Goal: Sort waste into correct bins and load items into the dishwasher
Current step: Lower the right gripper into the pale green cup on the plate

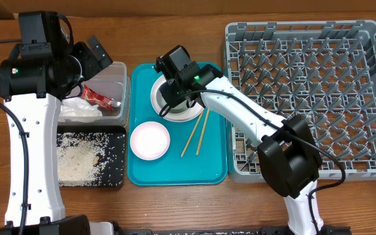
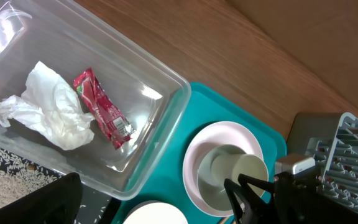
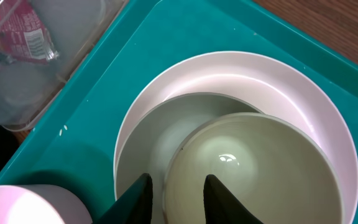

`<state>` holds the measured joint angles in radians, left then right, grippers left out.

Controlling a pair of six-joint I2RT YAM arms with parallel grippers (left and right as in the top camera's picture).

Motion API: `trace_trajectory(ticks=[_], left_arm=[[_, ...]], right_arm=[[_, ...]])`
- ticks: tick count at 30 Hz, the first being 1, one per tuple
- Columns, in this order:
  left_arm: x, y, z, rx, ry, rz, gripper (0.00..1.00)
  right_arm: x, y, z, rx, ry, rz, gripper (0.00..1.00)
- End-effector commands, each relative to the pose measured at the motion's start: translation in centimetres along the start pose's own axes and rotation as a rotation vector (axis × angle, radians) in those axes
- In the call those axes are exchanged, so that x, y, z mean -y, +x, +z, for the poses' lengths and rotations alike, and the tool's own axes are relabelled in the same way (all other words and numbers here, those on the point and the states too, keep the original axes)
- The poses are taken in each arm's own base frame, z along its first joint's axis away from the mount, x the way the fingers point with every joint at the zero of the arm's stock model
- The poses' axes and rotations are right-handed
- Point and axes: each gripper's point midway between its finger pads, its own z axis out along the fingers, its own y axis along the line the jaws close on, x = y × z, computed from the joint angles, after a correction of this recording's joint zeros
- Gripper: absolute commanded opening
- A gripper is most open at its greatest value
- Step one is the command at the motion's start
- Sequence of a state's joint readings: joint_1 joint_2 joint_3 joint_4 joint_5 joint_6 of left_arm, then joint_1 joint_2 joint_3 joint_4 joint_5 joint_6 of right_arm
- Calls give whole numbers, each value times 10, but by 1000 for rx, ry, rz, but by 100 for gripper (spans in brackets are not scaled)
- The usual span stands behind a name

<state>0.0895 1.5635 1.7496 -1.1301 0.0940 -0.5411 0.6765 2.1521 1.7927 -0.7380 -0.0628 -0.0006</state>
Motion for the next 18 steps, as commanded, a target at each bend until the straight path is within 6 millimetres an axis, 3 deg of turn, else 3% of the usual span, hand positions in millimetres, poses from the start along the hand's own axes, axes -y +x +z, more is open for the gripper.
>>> trace_trajectory(ticks=[1, 9, 12, 18], left_arm=[[5, -5, -10, 26, 23, 16, 100], [5, -5, -10, 26, 23, 16, 100], [5, -5, -10, 26, 23, 16, 100], [5, -5, -10, 26, 23, 16, 100]], right_arm=[[1, 7, 4, -23, 11, -7, 30], [2, 10, 4, -36, 12, -6, 30], [2, 9, 4, -33, 12, -7, 16], [2, 9, 4, -33, 12, -7, 7]])
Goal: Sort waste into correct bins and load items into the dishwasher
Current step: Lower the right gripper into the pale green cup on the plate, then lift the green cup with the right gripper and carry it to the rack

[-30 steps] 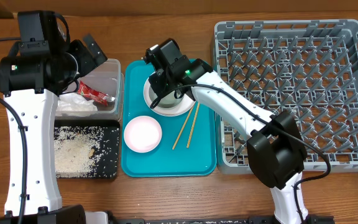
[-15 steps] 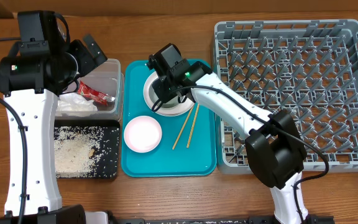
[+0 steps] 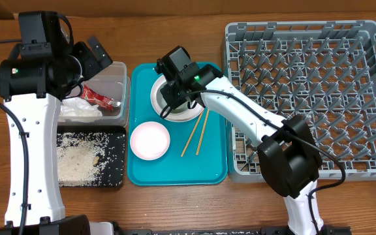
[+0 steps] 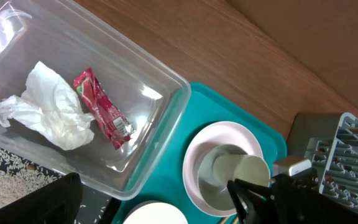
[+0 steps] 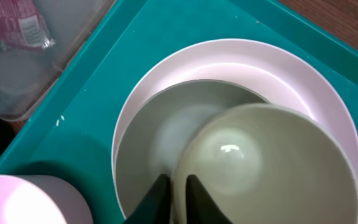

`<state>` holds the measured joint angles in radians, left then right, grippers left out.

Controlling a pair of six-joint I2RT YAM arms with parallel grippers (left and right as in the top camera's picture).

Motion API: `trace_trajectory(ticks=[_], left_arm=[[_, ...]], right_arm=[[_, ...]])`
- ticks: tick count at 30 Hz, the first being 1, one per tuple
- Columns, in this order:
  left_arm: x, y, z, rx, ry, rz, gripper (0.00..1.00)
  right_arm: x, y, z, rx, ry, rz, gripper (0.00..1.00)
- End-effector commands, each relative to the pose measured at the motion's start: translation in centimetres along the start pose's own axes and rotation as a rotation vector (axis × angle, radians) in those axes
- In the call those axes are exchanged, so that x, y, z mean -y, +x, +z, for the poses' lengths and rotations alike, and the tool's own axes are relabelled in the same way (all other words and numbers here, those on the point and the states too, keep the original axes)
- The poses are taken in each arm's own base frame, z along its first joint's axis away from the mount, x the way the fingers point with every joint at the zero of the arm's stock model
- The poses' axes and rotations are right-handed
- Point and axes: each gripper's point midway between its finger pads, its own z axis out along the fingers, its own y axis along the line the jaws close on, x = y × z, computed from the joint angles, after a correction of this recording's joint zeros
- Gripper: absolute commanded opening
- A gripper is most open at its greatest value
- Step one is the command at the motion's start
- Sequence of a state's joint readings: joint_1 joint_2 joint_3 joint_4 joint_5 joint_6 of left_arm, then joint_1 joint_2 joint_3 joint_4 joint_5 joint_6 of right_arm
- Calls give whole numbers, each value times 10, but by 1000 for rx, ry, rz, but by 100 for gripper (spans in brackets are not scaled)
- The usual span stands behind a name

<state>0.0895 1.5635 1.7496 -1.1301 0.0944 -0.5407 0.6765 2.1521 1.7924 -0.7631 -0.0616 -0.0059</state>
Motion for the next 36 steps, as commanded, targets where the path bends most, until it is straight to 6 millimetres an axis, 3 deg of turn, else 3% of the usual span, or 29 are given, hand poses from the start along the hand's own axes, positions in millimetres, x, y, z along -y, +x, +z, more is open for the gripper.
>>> trace_trajectory(ticks=[1, 9, 12, 17, 21, 26, 31, 36], left_arm=[[5, -5, -10, 26, 23, 15, 100], [5, -5, -10, 26, 23, 15, 100], [5, -5, -10, 26, 22, 15, 100], [5, -5, -10, 26, 23, 15, 100], [5, -5, -10, 26, 23, 15, 100], [5, -5, -10, 26, 23, 15, 100], [5, -5, -10, 26, 23, 15, 100], [5, -5, -10, 26, 23, 15, 100]], right_arm=[[1, 3, 4, -8, 9, -3, 4], [-1, -9, -9, 16, 7, -5, 4], [-3, -22, -27, 46, 5, -8, 4], [2, -51, -74, 117, 11, 4, 4], [25, -71, -120, 174, 16, 46, 4], [59, -89, -174, 272, -144, 79, 4], [126, -90, -211, 388, -354, 191, 4], [177, -83, -244, 530, -639, 220, 4]])
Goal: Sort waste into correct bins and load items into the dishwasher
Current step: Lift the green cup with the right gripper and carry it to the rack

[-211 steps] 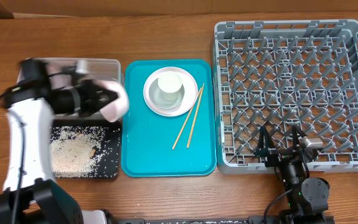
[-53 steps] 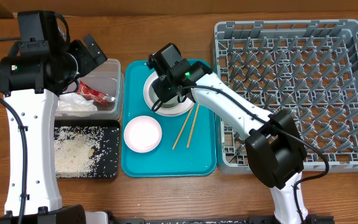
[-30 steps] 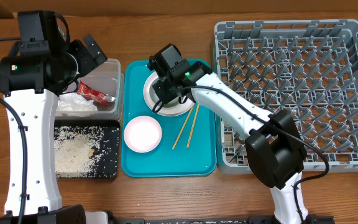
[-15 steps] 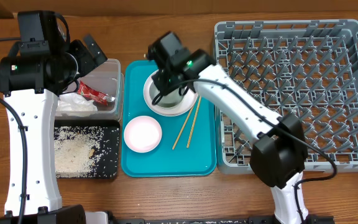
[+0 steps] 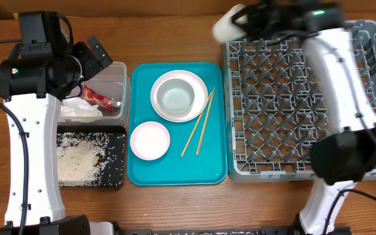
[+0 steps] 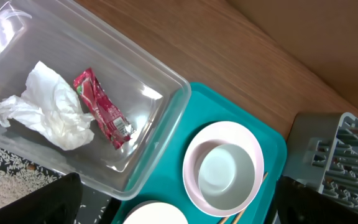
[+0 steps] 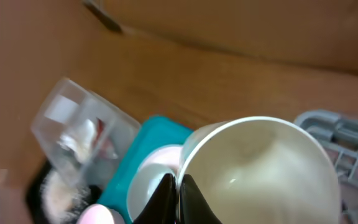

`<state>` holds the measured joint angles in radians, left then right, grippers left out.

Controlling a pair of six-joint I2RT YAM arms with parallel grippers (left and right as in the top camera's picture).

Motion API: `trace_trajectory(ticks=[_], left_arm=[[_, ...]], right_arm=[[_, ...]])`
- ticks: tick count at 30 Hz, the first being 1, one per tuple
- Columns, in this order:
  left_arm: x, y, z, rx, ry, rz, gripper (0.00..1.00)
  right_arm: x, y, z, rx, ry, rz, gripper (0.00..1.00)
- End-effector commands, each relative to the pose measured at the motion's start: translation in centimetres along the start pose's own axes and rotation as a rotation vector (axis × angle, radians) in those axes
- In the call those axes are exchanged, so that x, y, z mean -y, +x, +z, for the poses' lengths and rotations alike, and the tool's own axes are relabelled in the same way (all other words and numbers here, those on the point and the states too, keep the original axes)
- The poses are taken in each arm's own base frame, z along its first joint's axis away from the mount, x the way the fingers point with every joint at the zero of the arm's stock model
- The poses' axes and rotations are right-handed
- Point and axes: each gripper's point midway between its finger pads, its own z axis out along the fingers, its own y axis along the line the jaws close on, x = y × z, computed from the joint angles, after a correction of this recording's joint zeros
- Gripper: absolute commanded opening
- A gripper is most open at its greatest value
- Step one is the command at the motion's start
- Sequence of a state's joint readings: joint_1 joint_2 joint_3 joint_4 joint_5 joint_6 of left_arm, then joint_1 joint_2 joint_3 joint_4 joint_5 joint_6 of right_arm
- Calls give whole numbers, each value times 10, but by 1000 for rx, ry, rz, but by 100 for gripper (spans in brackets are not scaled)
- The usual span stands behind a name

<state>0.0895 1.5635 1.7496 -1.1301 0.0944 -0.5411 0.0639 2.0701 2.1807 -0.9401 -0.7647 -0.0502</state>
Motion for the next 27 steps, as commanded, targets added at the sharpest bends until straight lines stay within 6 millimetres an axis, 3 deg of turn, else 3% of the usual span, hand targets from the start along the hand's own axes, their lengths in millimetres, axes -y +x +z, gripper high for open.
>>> trace_trajectory(ticks=[1, 5, 15, 21, 27], left_arm=[[5, -5, -10, 26, 23, 16, 100], [5, -5, -10, 26, 23, 16, 100], [5, -5, -10, 26, 23, 16, 100], [5, -5, -10, 26, 23, 15, 100], [5, -5, -10, 26, 23, 16, 100]], right_arm=[[-20, -10, -25, 55, -363, 6, 4], [7, -10, -31, 93, -459, 17, 4], [64, 22, 18, 49, -483, 113, 4], [76, 37, 33, 27, -485, 151, 4], [75, 48, 42, 2, -488, 176, 4]])
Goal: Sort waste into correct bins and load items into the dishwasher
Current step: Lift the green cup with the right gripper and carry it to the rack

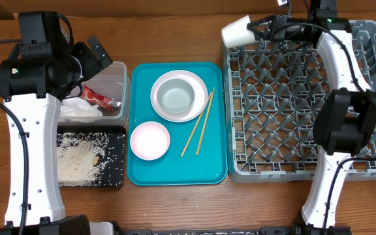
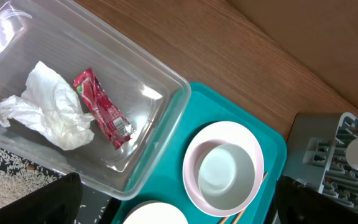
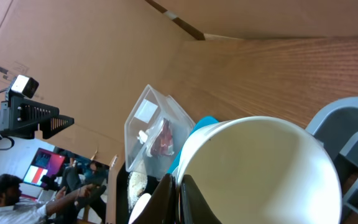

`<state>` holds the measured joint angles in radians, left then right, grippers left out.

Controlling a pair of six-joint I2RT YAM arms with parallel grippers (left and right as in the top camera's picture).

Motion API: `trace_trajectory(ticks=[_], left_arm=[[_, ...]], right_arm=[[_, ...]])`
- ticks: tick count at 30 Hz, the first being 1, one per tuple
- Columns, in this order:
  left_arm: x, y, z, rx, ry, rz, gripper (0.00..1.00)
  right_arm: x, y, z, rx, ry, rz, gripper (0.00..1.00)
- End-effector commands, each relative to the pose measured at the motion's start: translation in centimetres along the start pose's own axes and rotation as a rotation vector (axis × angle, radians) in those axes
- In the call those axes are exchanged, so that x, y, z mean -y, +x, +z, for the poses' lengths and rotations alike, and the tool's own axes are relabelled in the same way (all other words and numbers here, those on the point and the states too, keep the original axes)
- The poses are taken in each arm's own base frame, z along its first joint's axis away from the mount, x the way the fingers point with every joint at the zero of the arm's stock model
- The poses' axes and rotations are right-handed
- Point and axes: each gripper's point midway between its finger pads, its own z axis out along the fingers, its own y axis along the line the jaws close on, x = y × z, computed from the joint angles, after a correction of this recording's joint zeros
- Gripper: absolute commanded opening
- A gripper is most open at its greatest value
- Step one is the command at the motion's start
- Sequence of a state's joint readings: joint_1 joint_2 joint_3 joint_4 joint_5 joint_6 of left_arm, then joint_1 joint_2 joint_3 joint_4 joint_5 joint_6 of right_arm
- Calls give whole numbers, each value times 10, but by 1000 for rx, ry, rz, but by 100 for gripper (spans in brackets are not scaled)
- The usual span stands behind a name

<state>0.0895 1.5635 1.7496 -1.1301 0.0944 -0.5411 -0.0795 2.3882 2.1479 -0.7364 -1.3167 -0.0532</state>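
My right gripper (image 1: 258,29) is shut on the rim of a pale cup (image 1: 235,30), which lies tipped on its side over the far left corner of the grey dish rack (image 1: 305,170). The right wrist view looks into the cup (image 3: 266,174), with both fingers of the gripper (image 3: 176,186) pinching its wall. A pink plate (image 1: 160,85) holding a pale green bowl (image 1: 176,99), a small pink bowl (image 1: 150,140) and chopsticks (image 1: 198,127) lie on the teal tray (image 1: 175,173). My left gripper (image 2: 173,211) hangs open above the clear bin (image 2: 135,93), holding nothing.
The clear bin (image 1: 116,72) holds a crumpled tissue (image 2: 48,106) and a red wrapper (image 2: 101,109). A black tray (image 1: 115,156) with scattered rice sits in front of it. Wooden table lies around everything.
The right arm has swung to lie along the rack's far edge. The cup is still in its gripper, now tipped sideways at the rack's far left corner. The left arm has not moved.
My right gripper stood open around the rim of the cup, which sat in the green bowl on the pink plate. Then it was shut on the rim. Later the cup was off the tray, near the rack's far left corner, where it is now tipped.
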Motion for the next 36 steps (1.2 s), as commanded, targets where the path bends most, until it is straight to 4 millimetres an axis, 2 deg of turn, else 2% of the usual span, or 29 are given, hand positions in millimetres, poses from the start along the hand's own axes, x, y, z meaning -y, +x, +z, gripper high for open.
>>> trace_trajectory(ticks=[1, 4, 8, 12, 19, 23, 32, 36], left_arm=[[5, -5, -10, 26, 23, 16, 100], [5, -5, -10, 26, 23, 16, 100], [5, -5, -10, 26, 23, 16, 100], [5, -5, -10, 26, 23, 16, 100], [5, -5, -10, 26, 22, 16, 100], [5, -5, -10, 26, 23, 16, 100], [5, -5, -10, 26, 22, 16, 100], [5, -5, -10, 26, 23, 16, 100]], right_arm=[[-2, 8, 10, -19, -23, 5, 4], [8, 17, 17, -33, 16, 23, 4], [10, 24, 22, -46, 14, 44, 4], [15, 30, 24, -53, 22, 63, 4], [35, 47, 25, -71, 86, 114, 4], [36, 50, 24, -75, 91, 131, 4], [58, 67, 18, -115, 233, 214, 4], [60, 71, 14, -130, 244, 199, 4]])
